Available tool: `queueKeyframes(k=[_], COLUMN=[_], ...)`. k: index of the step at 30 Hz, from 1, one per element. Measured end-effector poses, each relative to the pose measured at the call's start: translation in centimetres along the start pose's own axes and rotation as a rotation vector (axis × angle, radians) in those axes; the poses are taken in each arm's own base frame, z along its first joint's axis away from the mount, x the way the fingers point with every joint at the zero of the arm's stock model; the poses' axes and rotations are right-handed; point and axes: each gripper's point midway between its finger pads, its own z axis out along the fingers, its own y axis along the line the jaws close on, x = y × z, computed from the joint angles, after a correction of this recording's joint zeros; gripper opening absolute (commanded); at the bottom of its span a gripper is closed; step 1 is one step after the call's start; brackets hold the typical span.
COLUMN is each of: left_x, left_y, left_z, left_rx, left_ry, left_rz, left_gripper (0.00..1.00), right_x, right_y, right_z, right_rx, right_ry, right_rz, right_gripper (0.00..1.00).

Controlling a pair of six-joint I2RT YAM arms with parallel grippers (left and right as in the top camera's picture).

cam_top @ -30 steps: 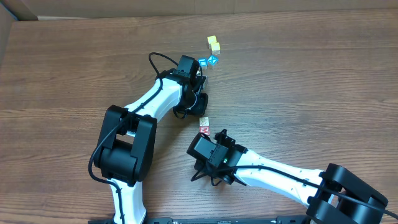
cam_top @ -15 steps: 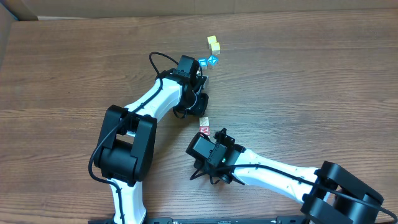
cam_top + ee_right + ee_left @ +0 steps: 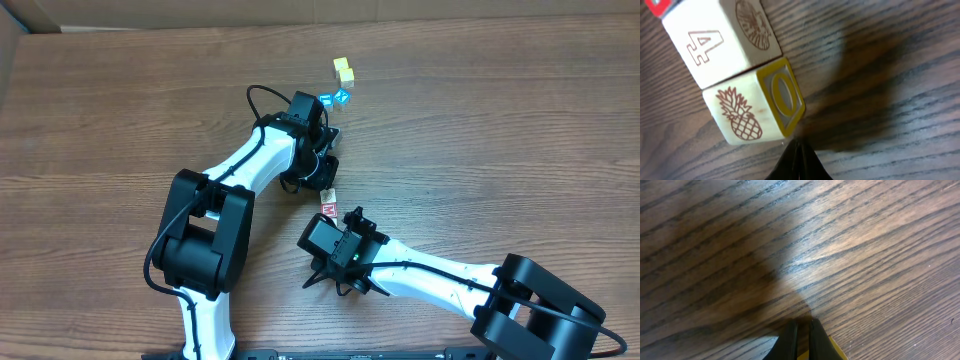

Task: Flip 4 blocks
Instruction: 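Hold the right gripper at the row's lower end, left gripper at cluster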

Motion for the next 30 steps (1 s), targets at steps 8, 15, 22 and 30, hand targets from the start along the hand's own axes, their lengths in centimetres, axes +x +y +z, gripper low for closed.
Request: queueKeyframes(k=[8, 15, 22, 30], left_x=[0.1, 0.1, 0.1, 0.0], left_y=[0.0, 0.0, 0.1, 0.1], left_z=[0.0, 0.0, 0.0, 0.0], left_rx=[0.001, 0.000, -0.004, -0.006], left_ry=[0.003, 0.003, 0.002, -0.001], left_rz=[0.016, 0.017, 0.017, 0.018], left_gripper=[0.04, 0.04, 0.04, 0.04], right_x=[-0.7, -1.2, -1.4, -1.5], right_y=[0.2, 0.1, 0.0, 0.0], right_z=[0.0, 0.0, 0.0, 0.0], right_rx=[-0.006, -0.004, -0.002, -0.003], right_ry=[-0.032, -0.042, -0.042, -0.033], right_rz=[0.005, 0.014, 0.022, 0.030], right_gripper=[0.04, 0.04, 0.04, 0.04])
